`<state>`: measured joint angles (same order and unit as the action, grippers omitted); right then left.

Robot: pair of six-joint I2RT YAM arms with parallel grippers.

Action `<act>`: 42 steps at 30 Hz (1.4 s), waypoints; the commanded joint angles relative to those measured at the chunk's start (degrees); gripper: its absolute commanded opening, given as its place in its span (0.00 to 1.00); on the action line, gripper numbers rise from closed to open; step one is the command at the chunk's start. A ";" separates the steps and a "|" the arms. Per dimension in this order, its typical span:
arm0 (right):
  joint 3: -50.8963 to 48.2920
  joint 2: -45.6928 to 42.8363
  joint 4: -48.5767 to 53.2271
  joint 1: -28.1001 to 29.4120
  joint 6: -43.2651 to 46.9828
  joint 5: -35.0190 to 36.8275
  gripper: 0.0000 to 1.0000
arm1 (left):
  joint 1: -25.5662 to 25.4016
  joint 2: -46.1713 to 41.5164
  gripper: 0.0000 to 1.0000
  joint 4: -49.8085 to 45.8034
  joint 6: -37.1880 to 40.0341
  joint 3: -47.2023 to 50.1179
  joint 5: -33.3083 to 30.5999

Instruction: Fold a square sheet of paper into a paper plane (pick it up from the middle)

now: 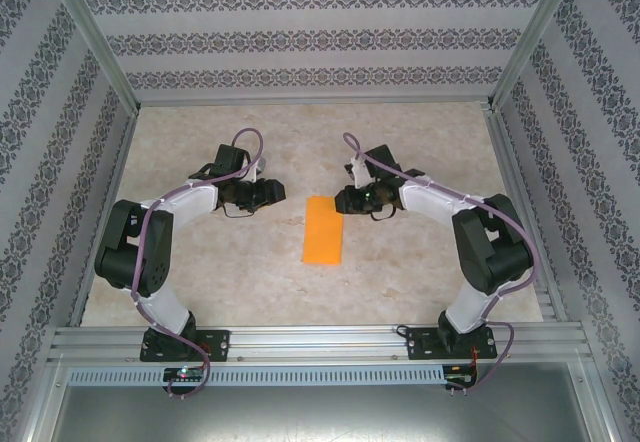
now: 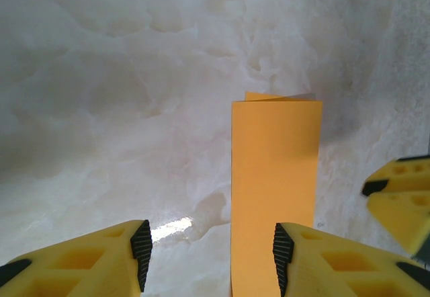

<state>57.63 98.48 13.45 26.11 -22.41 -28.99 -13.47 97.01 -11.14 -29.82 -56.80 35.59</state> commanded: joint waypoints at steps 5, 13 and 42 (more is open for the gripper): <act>-5.41 3.50 -7.12 2.11 -6.16 -2.70 0.16 | 0.41 0.37 0.54 -0.28 1.08 -0.31 2.29; -5.36 6.64 -5.46 1.53 -4.35 -1.30 0.15 | 0.38 0.48 0.54 -0.42 0.91 -0.03 3.14; -5.25 2.28 -9.22 -4.93 -8.87 -3.85 0.28 | -9.50 12.79 0.52 7.72 -7.61 -7.48 1.78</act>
<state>51.37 99.59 4.84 21.85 -30.35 -32.45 -22.04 108.25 -5.45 -36.16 -62.13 38.30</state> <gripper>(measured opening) 0.273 0.520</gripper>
